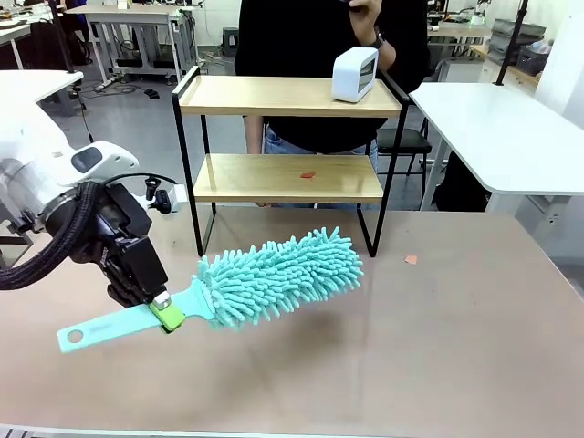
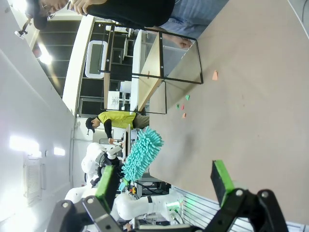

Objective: Clean the shelf.
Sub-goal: Clean the remaining tier of the Shelf with the Duster once objects are removed.

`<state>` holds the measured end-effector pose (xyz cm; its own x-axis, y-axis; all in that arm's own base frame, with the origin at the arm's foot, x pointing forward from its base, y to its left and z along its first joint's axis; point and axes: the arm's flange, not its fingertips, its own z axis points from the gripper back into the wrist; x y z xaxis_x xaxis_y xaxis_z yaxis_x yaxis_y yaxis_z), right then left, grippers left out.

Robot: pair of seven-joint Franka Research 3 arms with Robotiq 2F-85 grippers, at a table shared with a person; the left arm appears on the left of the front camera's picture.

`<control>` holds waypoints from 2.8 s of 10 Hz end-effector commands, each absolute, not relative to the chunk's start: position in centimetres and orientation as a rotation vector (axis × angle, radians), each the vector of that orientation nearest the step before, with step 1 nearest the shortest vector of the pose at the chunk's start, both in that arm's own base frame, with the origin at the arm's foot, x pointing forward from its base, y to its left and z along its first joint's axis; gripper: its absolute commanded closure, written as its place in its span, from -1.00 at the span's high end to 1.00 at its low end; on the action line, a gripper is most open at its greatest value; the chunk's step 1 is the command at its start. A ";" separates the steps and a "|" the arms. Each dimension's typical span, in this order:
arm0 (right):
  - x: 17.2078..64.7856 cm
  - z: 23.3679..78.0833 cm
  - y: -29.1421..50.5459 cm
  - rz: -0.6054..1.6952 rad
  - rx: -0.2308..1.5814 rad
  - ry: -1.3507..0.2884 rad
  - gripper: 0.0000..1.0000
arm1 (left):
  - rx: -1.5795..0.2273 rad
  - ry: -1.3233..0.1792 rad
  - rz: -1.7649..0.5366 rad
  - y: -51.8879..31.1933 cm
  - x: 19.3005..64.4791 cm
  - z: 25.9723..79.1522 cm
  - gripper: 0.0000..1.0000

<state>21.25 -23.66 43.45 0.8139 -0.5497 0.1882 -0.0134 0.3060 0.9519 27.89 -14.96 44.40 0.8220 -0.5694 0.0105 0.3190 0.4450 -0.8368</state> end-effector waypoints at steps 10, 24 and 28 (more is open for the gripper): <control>21.4 43.5 -23.7 -0.358 1.231 -0.575 1.00 | -1.107 0.029 -0.393 -0.6 24.4 51.8 -0.74; 21.4 43.5 -23.7 -0.358 1.231 -0.575 1.00 | -0.954 -0.042 -0.235 -8.0 30.0 51.1 -0.74; 21.4 43.5 -23.7 -0.358 1.231 -0.575 1.00 | -0.845 -0.141 -0.193 -13.9 35.2 50.3 -0.74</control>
